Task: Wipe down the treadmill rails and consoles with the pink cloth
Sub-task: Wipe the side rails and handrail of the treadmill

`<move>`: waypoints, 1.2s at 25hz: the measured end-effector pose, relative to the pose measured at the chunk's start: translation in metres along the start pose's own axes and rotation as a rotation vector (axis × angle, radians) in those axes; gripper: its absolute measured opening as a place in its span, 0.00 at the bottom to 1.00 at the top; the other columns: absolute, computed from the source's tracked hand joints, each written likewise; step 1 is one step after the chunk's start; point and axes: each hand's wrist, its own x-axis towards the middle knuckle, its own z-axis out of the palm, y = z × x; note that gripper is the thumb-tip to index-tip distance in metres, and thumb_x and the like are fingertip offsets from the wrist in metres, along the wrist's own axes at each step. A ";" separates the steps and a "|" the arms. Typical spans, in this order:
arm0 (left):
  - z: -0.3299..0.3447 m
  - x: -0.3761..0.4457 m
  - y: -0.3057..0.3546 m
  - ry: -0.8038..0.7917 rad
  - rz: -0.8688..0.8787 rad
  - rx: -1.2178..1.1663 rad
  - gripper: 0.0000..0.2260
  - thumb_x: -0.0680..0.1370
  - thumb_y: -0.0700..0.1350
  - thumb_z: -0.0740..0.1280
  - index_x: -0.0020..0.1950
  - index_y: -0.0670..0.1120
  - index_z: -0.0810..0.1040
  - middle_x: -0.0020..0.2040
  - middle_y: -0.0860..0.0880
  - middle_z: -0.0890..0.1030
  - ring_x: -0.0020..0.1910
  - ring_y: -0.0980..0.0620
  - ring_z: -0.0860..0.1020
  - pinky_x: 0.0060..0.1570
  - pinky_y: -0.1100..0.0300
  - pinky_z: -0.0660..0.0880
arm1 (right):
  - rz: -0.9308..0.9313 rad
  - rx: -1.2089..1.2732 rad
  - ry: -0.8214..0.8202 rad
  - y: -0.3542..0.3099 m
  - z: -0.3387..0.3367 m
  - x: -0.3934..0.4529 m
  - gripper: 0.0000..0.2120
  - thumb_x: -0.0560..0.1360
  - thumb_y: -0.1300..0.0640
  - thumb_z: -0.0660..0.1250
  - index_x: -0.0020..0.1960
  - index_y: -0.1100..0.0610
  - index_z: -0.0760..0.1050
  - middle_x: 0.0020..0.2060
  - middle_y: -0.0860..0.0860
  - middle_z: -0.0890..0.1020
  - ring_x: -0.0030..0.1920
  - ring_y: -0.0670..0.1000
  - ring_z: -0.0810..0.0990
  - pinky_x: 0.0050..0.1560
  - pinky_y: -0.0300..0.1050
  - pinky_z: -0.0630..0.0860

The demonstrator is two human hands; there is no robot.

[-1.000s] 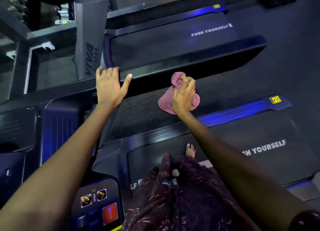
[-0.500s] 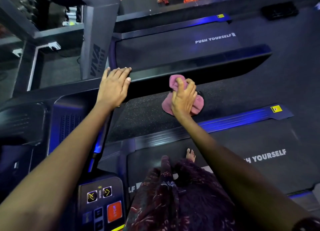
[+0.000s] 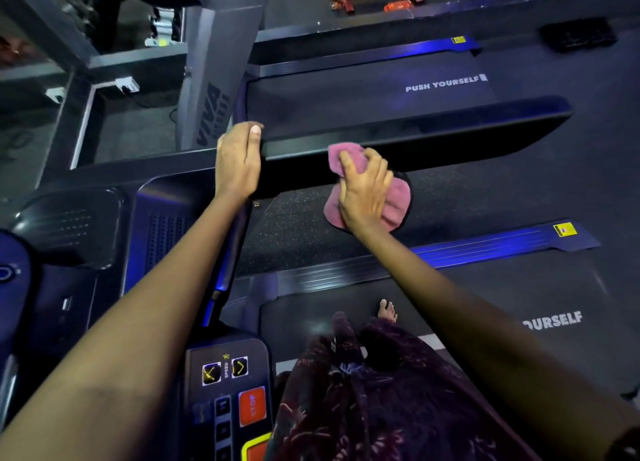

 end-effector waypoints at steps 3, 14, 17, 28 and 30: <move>0.001 0.001 -0.007 0.000 -0.019 -0.091 0.18 0.81 0.48 0.51 0.56 0.40 0.77 0.53 0.44 0.80 0.53 0.47 0.77 0.60 0.47 0.70 | -0.158 -0.020 -0.018 -0.037 0.008 -0.002 0.25 0.65 0.63 0.66 0.58 0.47 0.66 0.50 0.59 0.79 0.45 0.55 0.67 0.42 0.49 0.62; 0.000 0.004 -0.009 -0.016 0.001 -0.059 0.19 0.80 0.48 0.51 0.57 0.41 0.77 0.54 0.45 0.80 0.55 0.47 0.77 0.62 0.48 0.68 | -0.316 0.016 -0.052 -0.055 -0.004 0.012 0.19 0.64 0.62 0.69 0.54 0.48 0.77 0.49 0.56 0.80 0.42 0.55 0.73 0.39 0.48 0.62; 0.000 0.003 -0.003 -0.089 0.026 0.156 0.21 0.80 0.50 0.48 0.59 0.43 0.76 0.56 0.44 0.80 0.57 0.46 0.75 0.61 0.54 0.63 | -0.360 -0.049 -0.106 -0.074 -0.007 0.018 0.17 0.69 0.59 0.67 0.57 0.48 0.78 0.50 0.54 0.80 0.40 0.55 0.75 0.38 0.48 0.66; 0.007 0.003 -0.004 -0.141 0.100 0.612 0.20 0.82 0.52 0.52 0.56 0.40 0.76 0.55 0.37 0.78 0.57 0.38 0.74 0.60 0.47 0.63 | -0.039 -0.114 -0.470 0.031 -0.068 0.066 0.16 0.76 0.55 0.60 0.64 0.48 0.71 0.58 0.56 0.69 0.56 0.59 0.70 0.52 0.53 0.67; 0.010 0.004 0.001 -0.166 0.027 0.610 0.21 0.82 0.53 0.51 0.57 0.39 0.75 0.57 0.37 0.77 0.59 0.38 0.73 0.62 0.47 0.61 | 0.024 -0.123 -0.492 0.059 -0.076 0.074 0.16 0.76 0.55 0.60 0.64 0.48 0.72 0.58 0.57 0.69 0.57 0.60 0.69 0.54 0.54 0.67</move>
